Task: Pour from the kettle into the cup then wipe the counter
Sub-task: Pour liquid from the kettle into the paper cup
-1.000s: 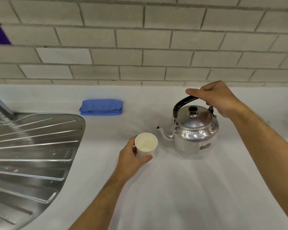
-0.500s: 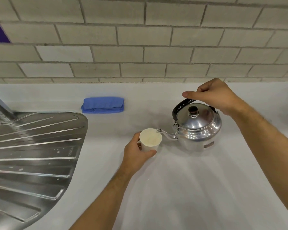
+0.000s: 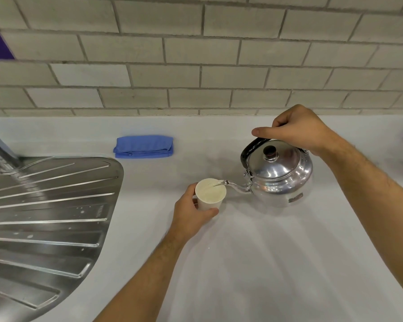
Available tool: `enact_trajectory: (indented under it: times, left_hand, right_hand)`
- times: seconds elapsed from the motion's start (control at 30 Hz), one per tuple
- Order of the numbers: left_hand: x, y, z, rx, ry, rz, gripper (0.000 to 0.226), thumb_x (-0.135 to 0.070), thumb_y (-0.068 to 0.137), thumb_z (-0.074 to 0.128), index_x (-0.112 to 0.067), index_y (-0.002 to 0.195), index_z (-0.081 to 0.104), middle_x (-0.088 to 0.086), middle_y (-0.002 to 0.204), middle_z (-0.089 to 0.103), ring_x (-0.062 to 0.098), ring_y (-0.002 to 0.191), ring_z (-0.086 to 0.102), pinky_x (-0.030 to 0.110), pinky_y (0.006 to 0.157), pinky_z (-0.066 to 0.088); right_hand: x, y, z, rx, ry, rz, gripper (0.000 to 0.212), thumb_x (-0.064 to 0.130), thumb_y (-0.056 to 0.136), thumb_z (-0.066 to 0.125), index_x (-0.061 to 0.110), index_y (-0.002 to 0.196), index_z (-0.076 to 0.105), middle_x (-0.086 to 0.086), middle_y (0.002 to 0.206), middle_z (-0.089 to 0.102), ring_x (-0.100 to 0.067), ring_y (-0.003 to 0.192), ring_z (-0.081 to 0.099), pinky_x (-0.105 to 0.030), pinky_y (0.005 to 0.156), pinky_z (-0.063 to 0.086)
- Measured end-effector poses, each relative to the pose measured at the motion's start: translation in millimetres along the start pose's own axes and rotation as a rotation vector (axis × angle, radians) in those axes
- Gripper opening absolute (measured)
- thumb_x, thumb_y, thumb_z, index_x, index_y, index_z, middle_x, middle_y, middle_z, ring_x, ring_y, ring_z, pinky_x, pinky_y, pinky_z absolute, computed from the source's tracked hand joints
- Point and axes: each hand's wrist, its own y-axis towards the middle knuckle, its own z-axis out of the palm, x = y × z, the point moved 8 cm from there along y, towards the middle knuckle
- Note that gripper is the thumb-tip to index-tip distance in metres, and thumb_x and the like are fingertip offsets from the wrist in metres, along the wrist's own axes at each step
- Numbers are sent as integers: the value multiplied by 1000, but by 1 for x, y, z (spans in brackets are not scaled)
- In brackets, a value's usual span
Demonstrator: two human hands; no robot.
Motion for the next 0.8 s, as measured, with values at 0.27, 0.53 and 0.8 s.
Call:
enact_trajectory:
  times: [0.27,0.53,0.8]
  left_hand:
    - [1,1,-1,0,-6,-6,71,-19,58,86,-36,119,53,-16,110,64,6,97,61,14,70,50]
    - [1,1,-2,0,-2,-11,70,-20,58,86,-38,117,53,-18,109,65,4,95,62,14,69,50]
    - [1,2,-1,4,9,-12,71,-20,58,86,-36,119,53,-18,108,65,4,95,62,8,66,49]
  right_hand:
    - [4,1,-1,13,-47,10,57,62,59,81,19,37,51,13,34,33,-4,39,40,-27,55,35]
    - [8,2,-2,23,-68,-1,56,63,59,80,19,37,52,13,34,33,-4,36,39,-27,53,36]
    - [8,4,-4,28,-114,-11,59,66,57,78,17,39,50,11,35,31,-5,37,34,-26,50,34]
